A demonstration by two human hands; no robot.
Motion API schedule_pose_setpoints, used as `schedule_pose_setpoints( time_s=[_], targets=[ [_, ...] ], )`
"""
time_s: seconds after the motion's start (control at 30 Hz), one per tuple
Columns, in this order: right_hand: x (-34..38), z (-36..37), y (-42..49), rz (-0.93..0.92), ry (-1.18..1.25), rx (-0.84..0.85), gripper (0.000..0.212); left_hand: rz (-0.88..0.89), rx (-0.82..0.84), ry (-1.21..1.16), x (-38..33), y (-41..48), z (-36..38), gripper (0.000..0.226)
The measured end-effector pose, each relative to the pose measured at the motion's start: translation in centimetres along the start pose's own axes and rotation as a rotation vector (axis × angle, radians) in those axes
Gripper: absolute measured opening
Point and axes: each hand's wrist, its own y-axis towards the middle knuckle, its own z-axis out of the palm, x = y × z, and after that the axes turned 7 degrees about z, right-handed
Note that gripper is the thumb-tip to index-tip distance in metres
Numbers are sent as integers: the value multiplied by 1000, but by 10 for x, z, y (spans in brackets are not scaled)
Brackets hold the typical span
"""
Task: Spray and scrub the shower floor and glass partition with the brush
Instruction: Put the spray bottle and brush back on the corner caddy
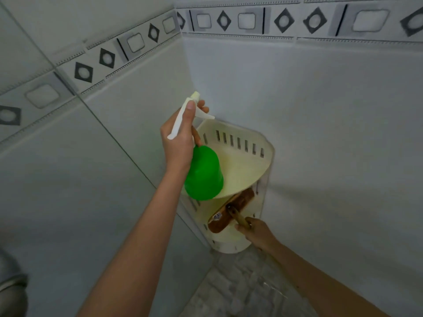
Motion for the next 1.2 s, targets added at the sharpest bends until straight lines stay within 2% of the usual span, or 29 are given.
schedule_pose_setpoints(
  time_s=[0.13, 0.37, 0.57, 0.7, 0.83, 0.97, 1.2],
  targets=[
    [14, 3, 52, -8, -55, 87, 30, 22, 31, -45, 29, 17, 15, 25],
    [22, 12, 114, 63, -126, 173, 37, 27, 64, -54, 60, 46, 34, 18],
    [10, 6, 133, -163, -406, 32, 40, -5, 46, -29, 67, 56, 36, 18],
    [1, 5, 132, -175, -550, -81, 37, -57, 32, 78, 75, 44, 29, 18],
    [-5, 6, 131, -184, -579, -115, 39, -60, 75, 184, 96, 19, 7, 22],
    [-20, 9, 134, -166, -633, -165, 40, 8, 111, 320, 107, 0, -9, 37],
    [-13, 16, 140, -173, -544, -210, 40, -46, 132, 295, 103, 4, -10, 44]
  ],
)
